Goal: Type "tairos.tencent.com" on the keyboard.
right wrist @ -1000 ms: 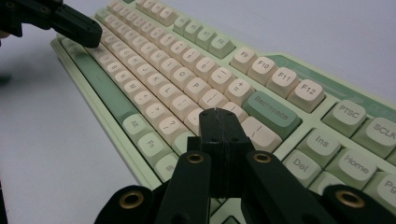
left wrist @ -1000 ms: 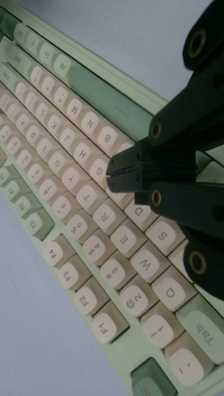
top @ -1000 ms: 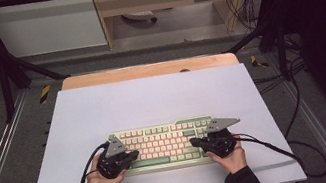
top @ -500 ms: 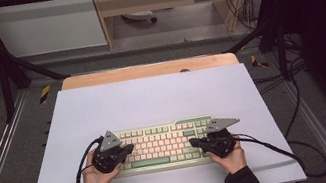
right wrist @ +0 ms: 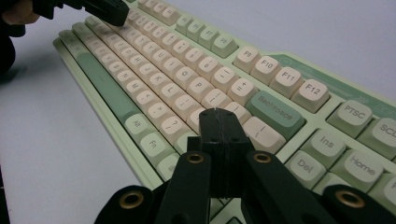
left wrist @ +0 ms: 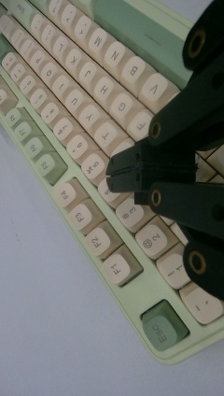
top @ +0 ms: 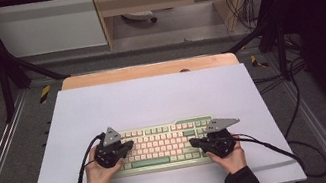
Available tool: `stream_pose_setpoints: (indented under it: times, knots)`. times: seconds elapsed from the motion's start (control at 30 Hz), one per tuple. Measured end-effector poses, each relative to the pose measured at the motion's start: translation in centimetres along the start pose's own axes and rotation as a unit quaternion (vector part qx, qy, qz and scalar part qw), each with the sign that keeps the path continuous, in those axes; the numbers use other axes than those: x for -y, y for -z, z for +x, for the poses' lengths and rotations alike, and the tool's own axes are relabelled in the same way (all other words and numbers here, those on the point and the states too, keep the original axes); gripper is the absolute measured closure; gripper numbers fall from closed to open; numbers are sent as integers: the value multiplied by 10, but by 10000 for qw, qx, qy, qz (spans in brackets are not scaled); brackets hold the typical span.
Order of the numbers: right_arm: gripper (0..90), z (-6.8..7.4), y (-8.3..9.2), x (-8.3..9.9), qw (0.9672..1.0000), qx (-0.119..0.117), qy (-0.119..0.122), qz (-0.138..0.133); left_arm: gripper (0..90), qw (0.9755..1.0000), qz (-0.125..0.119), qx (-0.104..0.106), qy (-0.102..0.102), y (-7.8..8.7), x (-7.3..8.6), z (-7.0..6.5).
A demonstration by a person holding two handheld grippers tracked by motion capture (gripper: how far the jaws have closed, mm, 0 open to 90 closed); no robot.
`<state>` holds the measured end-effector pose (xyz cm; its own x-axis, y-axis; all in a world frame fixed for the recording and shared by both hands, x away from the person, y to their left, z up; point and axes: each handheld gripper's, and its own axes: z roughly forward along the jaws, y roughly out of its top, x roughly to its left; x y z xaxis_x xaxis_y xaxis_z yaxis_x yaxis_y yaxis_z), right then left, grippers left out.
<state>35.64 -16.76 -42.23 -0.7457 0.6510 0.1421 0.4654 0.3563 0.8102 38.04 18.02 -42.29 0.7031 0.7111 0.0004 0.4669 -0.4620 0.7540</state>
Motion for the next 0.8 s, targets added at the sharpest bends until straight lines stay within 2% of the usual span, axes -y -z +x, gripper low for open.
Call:
stream_pose_setpoints:
  times: [0.5,0.8]
  knots:
    - [900,0,0,0,10000,0,10,-5,900,10000,53,5,-53,-5,2,-3]
    - [900,1,0,-2,10000,-63,-22,-43,900,9998,-134,92,-100,11,1,-4]
